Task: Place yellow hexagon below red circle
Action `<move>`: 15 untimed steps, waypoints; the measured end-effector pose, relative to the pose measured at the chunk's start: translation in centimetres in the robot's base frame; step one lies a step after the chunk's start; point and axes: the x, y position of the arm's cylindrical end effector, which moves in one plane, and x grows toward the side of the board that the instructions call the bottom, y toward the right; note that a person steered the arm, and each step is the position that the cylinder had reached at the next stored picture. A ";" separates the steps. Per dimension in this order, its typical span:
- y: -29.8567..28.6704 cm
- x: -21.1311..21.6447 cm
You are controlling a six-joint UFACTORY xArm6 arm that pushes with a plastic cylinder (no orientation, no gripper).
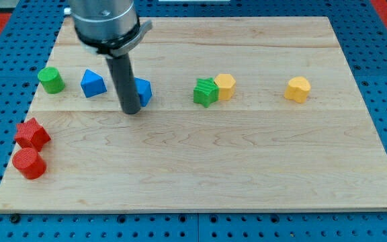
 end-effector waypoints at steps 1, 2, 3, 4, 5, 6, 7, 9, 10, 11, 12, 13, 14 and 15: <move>1.9 -0.7; 7.6 2.0; 20.0 3.2; 29.2 -3.9; 27.6 -9.3; 20.8 -8.8; 19.3 -5.1; 19.0 -9.3; 15.1 -9.2; 17.9 -4.3; 20.1 -0.8; 21.4 0.0; 22.3 -3.8; 19.1 -0.3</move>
